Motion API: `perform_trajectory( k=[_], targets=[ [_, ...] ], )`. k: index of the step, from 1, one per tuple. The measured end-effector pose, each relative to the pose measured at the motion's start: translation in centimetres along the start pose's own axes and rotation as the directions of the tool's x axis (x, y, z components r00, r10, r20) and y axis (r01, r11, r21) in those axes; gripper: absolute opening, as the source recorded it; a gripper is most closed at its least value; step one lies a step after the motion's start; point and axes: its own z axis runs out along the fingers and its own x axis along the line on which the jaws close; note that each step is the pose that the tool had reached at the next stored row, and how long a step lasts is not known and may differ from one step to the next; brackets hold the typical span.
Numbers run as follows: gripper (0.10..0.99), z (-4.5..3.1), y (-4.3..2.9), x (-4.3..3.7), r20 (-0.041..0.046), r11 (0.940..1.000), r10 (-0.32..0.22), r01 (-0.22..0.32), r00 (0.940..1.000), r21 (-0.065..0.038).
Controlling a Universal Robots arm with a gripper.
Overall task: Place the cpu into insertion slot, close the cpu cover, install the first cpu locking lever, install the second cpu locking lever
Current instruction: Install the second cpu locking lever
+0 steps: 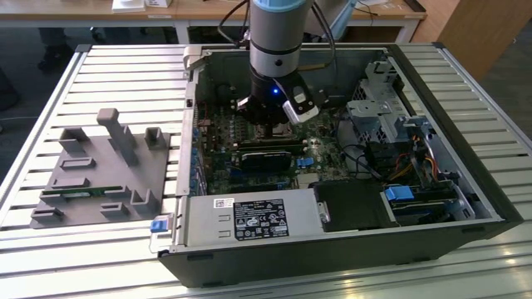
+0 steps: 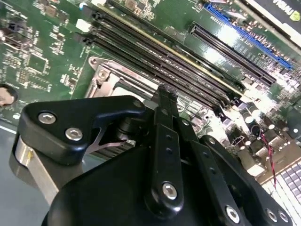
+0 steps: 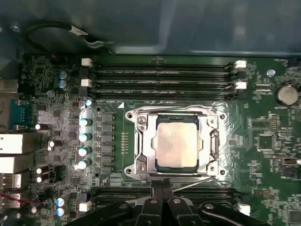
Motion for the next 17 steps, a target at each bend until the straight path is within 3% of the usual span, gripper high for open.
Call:
perform_trajectory(
  k=[6,13,17],
  targets=[
    [0.118,0.67,-0.16,0.05,-0.0001,1.0,0.0,0.0,1.0,-0.003],
    [0.118,0.6,-1.36,0.15,-0.0004,0.9991,0.0,0.0,1.0,-0.043],
    [0.118,0.59,-1.54,0.99,0.0004,0.9979,0.001,-0.001,1.0,-0.065]
  ],
)
